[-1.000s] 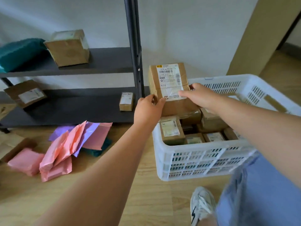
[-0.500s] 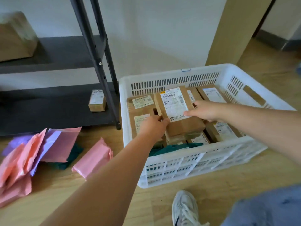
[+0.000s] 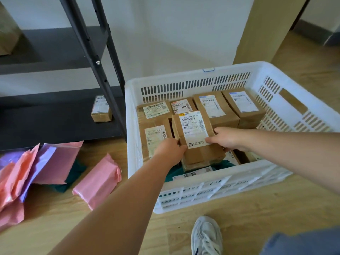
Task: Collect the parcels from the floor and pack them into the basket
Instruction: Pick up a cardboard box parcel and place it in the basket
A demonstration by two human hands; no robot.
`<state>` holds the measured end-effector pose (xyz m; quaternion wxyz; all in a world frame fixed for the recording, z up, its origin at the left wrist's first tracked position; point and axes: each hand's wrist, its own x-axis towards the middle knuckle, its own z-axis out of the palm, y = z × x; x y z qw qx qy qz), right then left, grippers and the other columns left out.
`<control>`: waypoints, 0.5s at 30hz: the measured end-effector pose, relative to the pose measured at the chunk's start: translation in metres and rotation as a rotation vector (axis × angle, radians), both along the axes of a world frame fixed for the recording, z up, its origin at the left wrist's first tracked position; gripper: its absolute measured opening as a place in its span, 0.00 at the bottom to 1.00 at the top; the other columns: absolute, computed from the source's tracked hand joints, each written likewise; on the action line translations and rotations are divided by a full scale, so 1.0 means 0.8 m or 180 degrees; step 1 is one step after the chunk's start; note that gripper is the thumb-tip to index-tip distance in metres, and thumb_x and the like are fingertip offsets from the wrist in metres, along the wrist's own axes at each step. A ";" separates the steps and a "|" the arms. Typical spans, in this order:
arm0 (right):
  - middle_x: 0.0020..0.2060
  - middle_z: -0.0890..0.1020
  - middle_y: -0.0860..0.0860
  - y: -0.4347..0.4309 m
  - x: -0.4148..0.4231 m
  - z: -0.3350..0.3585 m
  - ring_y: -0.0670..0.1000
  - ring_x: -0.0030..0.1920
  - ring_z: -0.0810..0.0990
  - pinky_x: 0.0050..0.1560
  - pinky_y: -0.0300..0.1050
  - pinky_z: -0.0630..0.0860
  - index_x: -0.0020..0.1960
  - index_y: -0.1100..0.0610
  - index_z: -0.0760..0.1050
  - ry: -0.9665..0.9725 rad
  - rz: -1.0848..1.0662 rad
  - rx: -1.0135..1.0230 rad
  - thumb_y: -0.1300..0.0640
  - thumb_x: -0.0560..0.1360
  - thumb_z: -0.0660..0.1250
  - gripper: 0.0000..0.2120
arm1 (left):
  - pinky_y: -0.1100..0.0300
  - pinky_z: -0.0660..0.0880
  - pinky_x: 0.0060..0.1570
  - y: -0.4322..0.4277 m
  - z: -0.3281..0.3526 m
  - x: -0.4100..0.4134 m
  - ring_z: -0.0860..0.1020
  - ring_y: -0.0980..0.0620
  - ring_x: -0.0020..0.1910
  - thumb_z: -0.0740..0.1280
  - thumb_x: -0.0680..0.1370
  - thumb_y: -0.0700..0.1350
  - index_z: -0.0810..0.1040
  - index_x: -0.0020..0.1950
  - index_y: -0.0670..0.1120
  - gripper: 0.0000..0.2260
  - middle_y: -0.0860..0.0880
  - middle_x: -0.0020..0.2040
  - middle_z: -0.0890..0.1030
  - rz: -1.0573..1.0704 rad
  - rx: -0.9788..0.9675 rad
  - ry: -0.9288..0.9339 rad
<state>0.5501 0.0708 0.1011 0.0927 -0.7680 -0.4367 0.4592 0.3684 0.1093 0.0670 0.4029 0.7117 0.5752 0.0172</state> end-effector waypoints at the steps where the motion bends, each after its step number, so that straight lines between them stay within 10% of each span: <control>1: 0.66 0.76 0.52 0.002 0.000 -0.004 0.51 0.55 0.75 0.49 0.43 0.75 0.72 0.56 0.67 0.0017 -0.0017 -0.0003 0.54 0.82 0.60 0.20 | 0.53 0.80 0.48 0.003 -0.003 0.001 0.82 0.46 0.48 0.61 0.82 0.52 0.79 0.54 0.42 0.15 0.44 0.49 0.82 -0.0017 -0.0011 0.0045; 5: 0.63 0.77 0.52 0.012 -0.001 -0.015 0.52 0.54 0.77 0.43 0.42 0.75 0.72 0.56 0.68 -0.0032 -0.0049 -0.0006 0.51 0.82 0.59 0.20 | 0.53 0.80 0.50 0.011 -0.010 0.005 0.82 0.46 0.49 0.59 0.83 0.51 0.78 0.57 0.41 0.16 0.44 0.50 0.82 -0.0036 -0.0125 0.0129; 9: 0.66 0.76 0.53 0.020 -0.002 -0.028 0.54 0.60 0.76 0.58 0.48 0.74 0.72 0.57 0.68 -0.0332 -0.0038 0.0079 0.50 0.81 0.60 0.21 | 0.55 0.75 0.45 0.020 -0.015 0.009 0.79 0.46 0.46 0.57 0.82 0.51 0.79 0.57 0.39 0.18 0.48 0.40 0.77 -0.0244 0.0139 0.0435; 15: 0.67 0.75 0.53 0.023 -0.005 -0.036 0.55 0.64 0.75 0.61 0.47 0.71 0.70 0.58 0.70 -0.0487 -0.0012 0.0201 0.52 0.82 0.60 0.19 | 0.55 0.73 0.43 0.022 -0.011 0.015 0.78 0.46 0.52 0.61 0.82 0.53 0.71 0.64 0.46 0.15 0.46 0.56 0.78 -0.0228 0.0553 0.0731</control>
